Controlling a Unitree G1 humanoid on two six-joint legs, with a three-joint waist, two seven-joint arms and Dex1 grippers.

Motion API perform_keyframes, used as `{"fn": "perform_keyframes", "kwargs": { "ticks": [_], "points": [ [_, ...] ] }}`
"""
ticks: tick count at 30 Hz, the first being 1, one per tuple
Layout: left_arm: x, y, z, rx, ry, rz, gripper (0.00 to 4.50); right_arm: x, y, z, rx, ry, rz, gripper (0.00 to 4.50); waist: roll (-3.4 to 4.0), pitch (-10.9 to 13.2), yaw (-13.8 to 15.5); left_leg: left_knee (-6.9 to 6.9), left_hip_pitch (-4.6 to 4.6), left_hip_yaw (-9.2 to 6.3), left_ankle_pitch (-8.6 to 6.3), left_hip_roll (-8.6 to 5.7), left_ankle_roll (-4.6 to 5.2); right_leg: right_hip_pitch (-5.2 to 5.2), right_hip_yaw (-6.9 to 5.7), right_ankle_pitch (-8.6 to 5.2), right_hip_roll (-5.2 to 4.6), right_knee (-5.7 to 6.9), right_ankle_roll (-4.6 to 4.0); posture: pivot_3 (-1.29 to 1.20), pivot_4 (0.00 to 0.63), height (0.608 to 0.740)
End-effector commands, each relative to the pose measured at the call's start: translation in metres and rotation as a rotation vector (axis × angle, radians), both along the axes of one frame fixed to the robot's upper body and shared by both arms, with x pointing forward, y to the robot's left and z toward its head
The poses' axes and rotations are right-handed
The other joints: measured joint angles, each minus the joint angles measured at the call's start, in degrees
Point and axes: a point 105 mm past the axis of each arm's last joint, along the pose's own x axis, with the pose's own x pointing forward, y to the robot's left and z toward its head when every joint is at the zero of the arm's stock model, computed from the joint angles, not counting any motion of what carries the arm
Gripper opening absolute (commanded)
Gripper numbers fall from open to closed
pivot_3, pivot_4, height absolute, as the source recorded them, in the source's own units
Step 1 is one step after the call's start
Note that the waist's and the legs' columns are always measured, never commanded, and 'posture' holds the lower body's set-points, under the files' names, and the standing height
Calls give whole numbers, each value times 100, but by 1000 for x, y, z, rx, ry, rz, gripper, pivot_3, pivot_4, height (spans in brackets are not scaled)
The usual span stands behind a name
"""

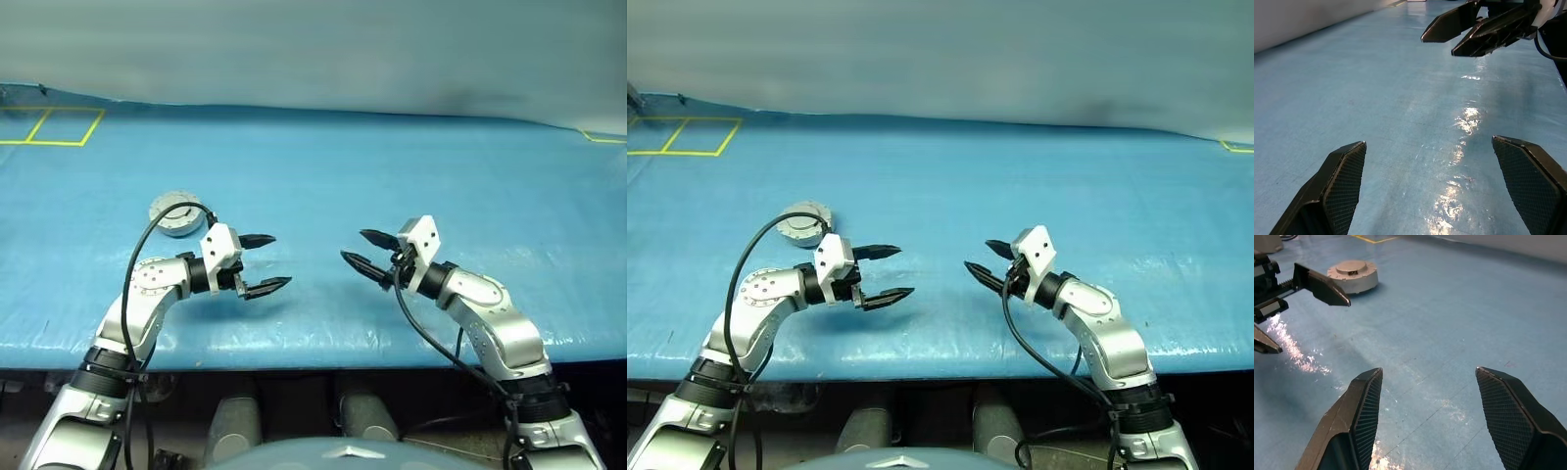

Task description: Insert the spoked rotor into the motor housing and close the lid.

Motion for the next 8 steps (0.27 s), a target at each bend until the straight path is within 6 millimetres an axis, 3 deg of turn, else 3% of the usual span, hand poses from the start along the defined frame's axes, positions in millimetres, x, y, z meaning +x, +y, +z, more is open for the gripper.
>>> {"fn": "perform_keyframes", "kwargs": {
  "ticks": [1, 8],
  "points": [
    [-1, -3, 15, -23, -65, -28, 4472, 4, -1, 13, -15, -70, 11, 3199, 0, 0, 32, -1, 0, 0, 0, 0, 0, -1, 0, 0, 1, 0, 0, 0, 150, 740],
    [0, -8, 15, -42, -65, -39, 4472, 6, -3, 13, -24, -76, 2, 3199, 0, 0, 79, 1, -2, 0, 0, 0, 0, -1, -1, 1, 3, 1, 1, 0, 150, 740]
  ]
}}
